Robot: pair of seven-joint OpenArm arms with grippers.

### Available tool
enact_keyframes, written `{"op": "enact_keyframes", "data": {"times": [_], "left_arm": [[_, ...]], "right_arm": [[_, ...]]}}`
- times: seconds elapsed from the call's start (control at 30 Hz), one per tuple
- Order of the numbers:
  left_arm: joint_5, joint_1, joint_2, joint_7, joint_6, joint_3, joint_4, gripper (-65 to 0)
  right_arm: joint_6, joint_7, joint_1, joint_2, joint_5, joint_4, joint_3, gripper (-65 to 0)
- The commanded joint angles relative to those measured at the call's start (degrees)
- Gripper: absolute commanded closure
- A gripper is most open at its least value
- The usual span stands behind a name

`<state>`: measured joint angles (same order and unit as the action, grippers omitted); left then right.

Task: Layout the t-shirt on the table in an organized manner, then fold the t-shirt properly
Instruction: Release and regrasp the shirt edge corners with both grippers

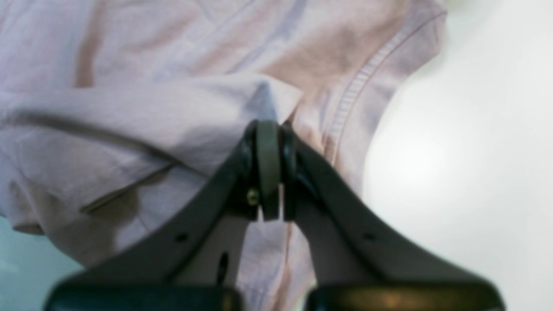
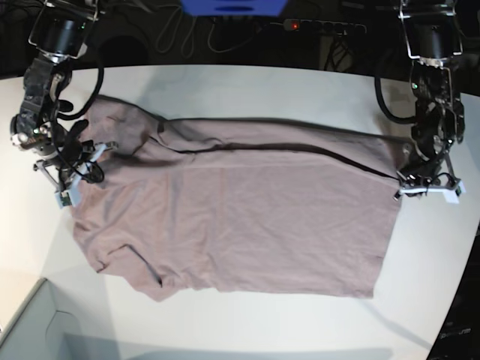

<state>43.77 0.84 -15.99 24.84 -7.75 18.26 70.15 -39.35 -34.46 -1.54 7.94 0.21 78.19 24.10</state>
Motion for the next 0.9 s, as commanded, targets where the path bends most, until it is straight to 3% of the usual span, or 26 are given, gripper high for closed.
{"op": "enact_keyframes", "data": {"times": [0.0,0.07,0.17,0.27,0.47,0.87], "left_arm": [[0.06,0.70,-0.67,-0.97,0.14,0.16,0.84,-6.1],[0.06,0.43,-0.58,-0.97,-0.12,0.16,0.84,-16.7],[0.06,0.17,-0.58,-0.97,0.06,0.24,0.93,-31.2],[0.50,-1.68,-0.76,-0.97,0.14,0.51,2.07,-38.1],[0.50,-7.92,-0.85,-1.32,0.14,0.77,8.66,-40.3],[0.32,-8.18,-0.58,-1.41,0.14,0.86,0.14,-40.3]], "right_arm": [[-0.65,1.09,-0.61,0.89,0.72,1.06,0.30,0.0],[-0.65,0.74,-0.61,0.89,0.72,1.06,0.39,0.0],[-0.65,0.74,-0.61,0.89,0.72,1.15,0.39,-5.2],[-0.65,0.66,-0.61,0.98,0.72,1.32,1.88,-11.4],[-0.65,0.48,1.23,0.19,0.80,6.16,7.95,-17.1],[-0.65,0.57,13.80,-4.82,0.80,20.14,12.17,-23.0]]}}
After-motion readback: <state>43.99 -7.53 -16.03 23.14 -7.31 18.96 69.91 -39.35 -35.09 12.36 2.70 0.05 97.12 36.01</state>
